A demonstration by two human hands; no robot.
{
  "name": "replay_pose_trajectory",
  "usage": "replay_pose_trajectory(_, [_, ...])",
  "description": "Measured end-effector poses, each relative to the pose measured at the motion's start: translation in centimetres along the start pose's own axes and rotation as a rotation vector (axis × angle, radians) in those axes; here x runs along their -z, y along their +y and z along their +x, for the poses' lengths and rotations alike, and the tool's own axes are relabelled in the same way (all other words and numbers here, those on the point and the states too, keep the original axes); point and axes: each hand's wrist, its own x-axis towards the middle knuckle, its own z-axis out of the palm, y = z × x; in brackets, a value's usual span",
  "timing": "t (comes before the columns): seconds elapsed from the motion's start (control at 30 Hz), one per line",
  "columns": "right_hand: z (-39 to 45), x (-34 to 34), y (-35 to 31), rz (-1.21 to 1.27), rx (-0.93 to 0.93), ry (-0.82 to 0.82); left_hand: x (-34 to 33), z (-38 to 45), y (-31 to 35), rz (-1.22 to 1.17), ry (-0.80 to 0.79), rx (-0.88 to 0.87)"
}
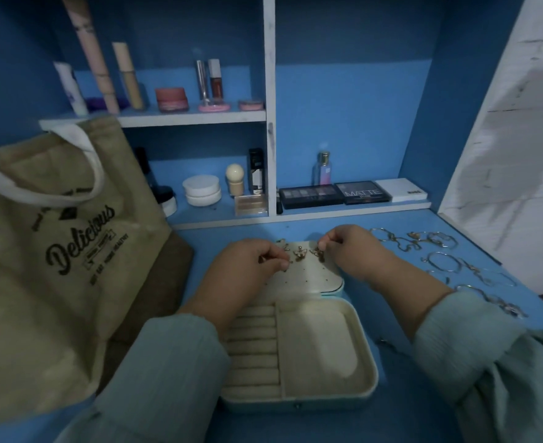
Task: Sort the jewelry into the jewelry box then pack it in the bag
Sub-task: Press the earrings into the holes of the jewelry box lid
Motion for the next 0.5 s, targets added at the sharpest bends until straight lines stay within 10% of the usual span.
replay_pose_trajectory(0.5, [-2.3, 1.7, -0.4, 0.343, 0.128, 0.097, -0.4, 0.3, 1.5, 0.121, 0.022, -0.077])
